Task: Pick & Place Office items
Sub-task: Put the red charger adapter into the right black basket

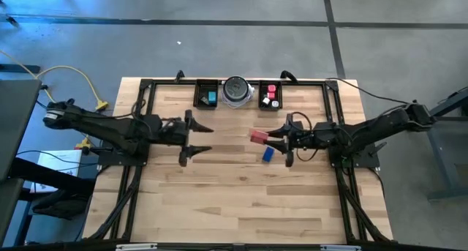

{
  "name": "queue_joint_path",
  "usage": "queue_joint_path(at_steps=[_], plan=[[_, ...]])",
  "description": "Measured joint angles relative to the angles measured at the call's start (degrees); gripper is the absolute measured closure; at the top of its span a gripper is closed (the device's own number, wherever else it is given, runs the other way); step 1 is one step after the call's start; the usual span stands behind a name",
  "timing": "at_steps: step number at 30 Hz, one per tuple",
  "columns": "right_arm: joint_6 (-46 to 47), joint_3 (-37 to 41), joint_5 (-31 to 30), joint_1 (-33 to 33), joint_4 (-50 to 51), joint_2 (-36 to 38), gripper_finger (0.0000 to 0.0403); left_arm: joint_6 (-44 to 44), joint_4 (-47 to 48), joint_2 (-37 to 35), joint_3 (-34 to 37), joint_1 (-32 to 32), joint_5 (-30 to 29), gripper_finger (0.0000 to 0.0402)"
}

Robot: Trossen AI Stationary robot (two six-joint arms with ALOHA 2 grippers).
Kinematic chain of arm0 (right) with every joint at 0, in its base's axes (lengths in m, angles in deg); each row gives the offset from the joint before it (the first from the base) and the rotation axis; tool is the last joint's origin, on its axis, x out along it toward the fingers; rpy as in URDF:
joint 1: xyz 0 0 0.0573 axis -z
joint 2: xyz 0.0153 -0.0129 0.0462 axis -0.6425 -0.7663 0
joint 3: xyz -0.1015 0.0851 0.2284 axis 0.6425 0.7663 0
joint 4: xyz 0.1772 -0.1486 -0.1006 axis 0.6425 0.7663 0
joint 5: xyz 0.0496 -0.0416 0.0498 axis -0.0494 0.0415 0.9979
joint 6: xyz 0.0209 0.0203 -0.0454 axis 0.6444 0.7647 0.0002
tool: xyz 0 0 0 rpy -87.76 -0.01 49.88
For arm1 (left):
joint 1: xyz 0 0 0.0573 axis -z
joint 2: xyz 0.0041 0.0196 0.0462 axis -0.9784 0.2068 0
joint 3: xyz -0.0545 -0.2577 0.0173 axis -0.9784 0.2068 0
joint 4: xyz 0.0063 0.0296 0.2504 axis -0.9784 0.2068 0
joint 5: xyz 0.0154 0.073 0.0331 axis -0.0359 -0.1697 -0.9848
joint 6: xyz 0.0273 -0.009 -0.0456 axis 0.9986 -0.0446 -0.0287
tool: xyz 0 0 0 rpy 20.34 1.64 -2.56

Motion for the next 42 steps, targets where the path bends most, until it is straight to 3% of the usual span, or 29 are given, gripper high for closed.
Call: queue_joint_path(at_steps=[3, 15, 24, 31, 37, 42], plan=[[-2.9, 0.0, -0.1, 0.0, -6.3, -3.6, 0.0297, -1.6, -7.0, 1.5, 3.4, -2.8, 5.4, 0.0127], [-14.6, 0.0, -0.9, 0.0, -31.8, -16.8, 0.0299, -7.9, -23.7, 8.8, 6.8, -7.0, 8.3, 0.0127], [-21.1, 0.0, 2.6, 0.7, -59.0, -29.8, 0.0299, -7.3, -26.6, 9.7, 6.8, -7.0, 10.0, 0.0127], [-20.1, -4.1, 7.1, 2.2, -60.7, -36.5, 0.0299, -6.8, -37.5, 16.1, 6.7, -7.0, 13.8, 0.0127], [-23.7, -7.5, 7.8, 0.9, -60.6, -36.7, 0.0299, -5.6, -43.5, 20.6, 6.7, -6.6, 14.0, 0.0127], [-23.7, -7.6, 7.5, 0.8, -60.6, -36.8, 0.0299, -3.2, -46.6, 20.2, 6.7, -5.5, 14.0, 0.0127]])
